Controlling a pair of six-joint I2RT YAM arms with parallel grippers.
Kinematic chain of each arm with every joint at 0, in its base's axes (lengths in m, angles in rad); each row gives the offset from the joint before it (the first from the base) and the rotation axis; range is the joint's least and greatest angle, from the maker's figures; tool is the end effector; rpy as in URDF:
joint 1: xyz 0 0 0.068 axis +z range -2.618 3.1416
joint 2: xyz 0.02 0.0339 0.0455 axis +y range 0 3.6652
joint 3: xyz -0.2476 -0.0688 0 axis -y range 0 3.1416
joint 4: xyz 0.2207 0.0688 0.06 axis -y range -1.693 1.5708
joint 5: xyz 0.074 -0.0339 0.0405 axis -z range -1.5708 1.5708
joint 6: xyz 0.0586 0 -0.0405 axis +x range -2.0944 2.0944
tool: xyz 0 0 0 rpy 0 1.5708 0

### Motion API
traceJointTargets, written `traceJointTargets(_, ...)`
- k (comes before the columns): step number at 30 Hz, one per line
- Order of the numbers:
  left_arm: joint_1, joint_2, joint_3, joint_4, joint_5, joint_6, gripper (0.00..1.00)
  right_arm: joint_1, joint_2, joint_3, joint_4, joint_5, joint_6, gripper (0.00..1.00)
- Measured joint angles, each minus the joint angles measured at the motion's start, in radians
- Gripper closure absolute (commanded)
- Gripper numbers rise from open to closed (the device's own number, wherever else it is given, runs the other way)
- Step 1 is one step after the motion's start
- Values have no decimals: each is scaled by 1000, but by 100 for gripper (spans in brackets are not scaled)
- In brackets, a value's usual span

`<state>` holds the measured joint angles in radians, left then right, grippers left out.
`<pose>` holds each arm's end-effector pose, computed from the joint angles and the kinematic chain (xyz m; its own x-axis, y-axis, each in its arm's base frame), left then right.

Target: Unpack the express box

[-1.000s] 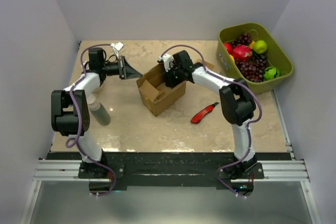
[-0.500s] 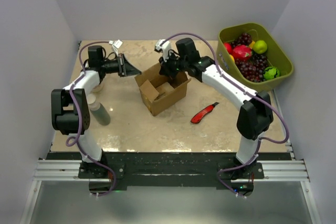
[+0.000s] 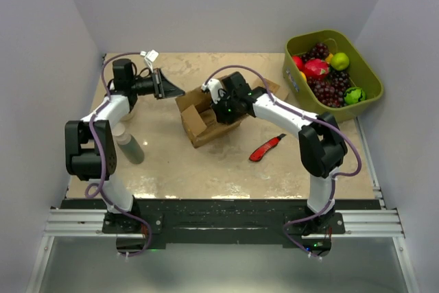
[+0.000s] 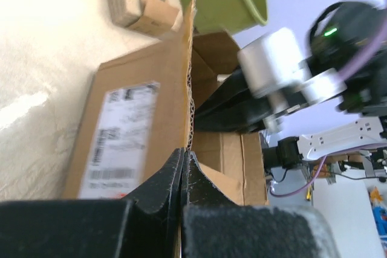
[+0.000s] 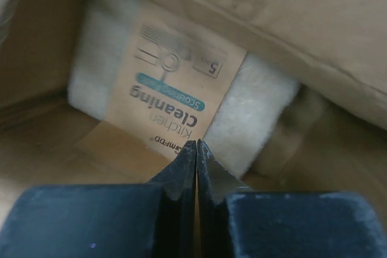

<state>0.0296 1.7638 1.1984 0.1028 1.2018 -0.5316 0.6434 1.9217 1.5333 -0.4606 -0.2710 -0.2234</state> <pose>0.3726 -0.0436 0.2465 -0.8020 -0.2067 -0.5604 0.4838 0.3254 -0.8124 0.3253 0.2635 0.2200 -0.4262 -0.5864 -0.6888 -0.8347 0.5485 0.0496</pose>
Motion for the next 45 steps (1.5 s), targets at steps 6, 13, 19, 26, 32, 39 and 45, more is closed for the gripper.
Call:
traceJointTargets(6, -17, -34, -68, 110, 57, -88, 100, 38, 0, -64, 25, 87, 34, 1)
traceJointTargets(13, -5, 38, -69, 95, 103, -96, 100, 35, 98, 3, 51, 132, 131, 1)
traceJointTargets(19, 15, 84, -37, 88, 107, -103, 100, 1, 166, 74, 42, 50, 153, 51)
traceJointTargets(26, 16, 91, -26, 53, 115, -93, 100, -62, 183, 74, 56, -30, 115, 100)
traceJointTargets(32, 16, 94, -26, 52, 114, -93, 100, -58, 159, 71, 47, -28, 68, 100)
traceJointTargets(39, 13, 95, -26, 55, 101, -93, 100, -43, 11, 32, 33, -30, 6, 100)
traceJointTargets(45, 10, 95, -26, 65, 88, -93, 100, -26, -118, 32, 19, -37, -37, 100)
